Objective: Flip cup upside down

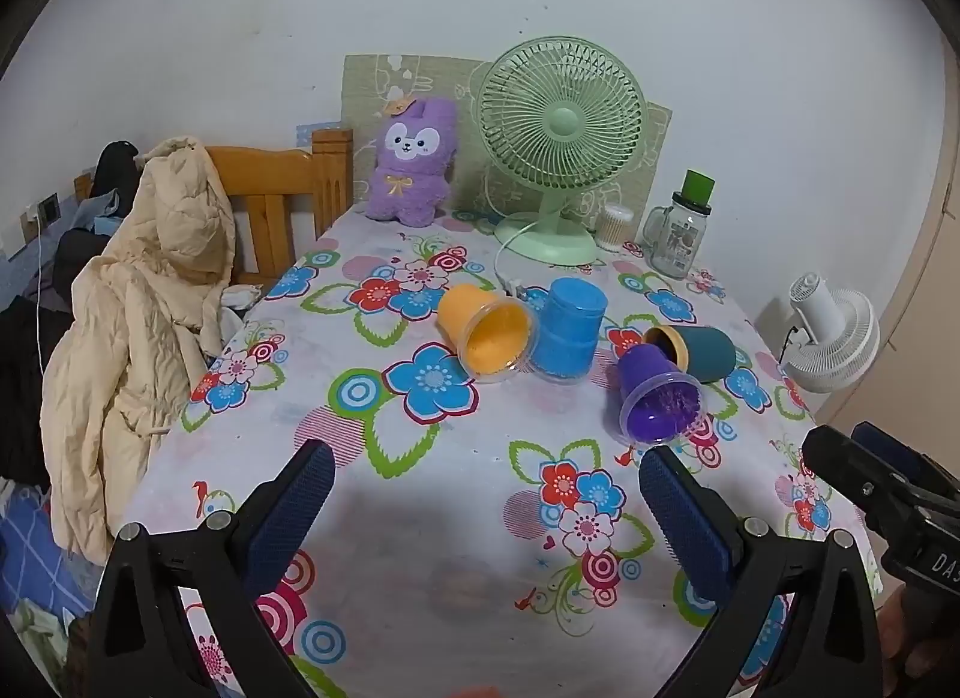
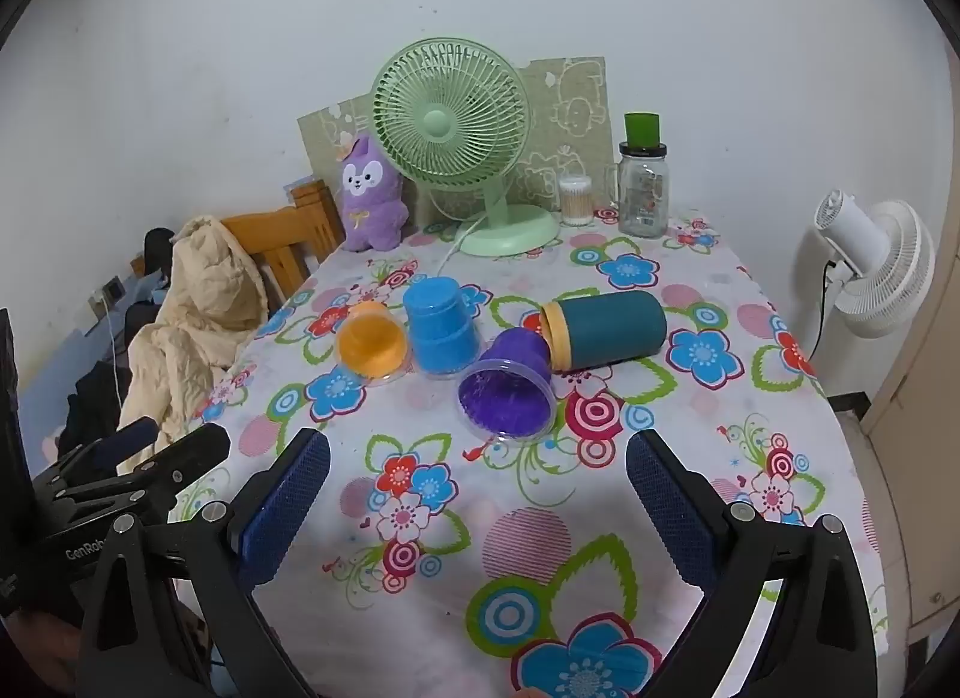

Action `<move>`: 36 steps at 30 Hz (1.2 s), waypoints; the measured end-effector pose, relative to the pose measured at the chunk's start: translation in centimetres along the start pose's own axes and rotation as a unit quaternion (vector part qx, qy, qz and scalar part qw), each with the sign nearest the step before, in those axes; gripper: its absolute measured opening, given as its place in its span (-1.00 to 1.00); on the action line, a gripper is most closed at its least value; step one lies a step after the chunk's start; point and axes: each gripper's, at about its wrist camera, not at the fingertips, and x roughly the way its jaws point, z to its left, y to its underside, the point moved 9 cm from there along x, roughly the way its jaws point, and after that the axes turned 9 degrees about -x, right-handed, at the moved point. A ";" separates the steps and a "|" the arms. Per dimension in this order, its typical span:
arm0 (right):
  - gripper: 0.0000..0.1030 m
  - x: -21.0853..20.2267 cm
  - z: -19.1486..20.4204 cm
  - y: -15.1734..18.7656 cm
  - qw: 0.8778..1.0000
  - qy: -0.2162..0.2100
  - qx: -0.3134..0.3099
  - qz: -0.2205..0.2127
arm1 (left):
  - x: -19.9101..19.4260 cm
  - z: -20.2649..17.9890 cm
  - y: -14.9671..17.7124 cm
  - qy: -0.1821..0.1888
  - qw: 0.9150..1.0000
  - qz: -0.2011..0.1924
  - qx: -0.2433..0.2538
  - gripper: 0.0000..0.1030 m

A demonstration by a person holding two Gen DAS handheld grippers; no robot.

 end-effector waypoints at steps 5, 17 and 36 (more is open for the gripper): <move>0.95 0.0 0.0 0.1 1.000 0.002 -0.001 0.003 | 0.0 0.0 0.0 0.000 1.000 0.000 0.001 0.99; 0.95 0.0 0.1 -0.2 1.000 0.001 -0.001 0.006 | 0.2 0.3 0.1 -0.001 1.000 -0.001 0.001 0.99; 0.95 0.4 0.3 0.5 1.000 0.005 -0.006 0.016 | 0.2 0.4 0.1 -0.002 1.000 0.001 0.000 0.99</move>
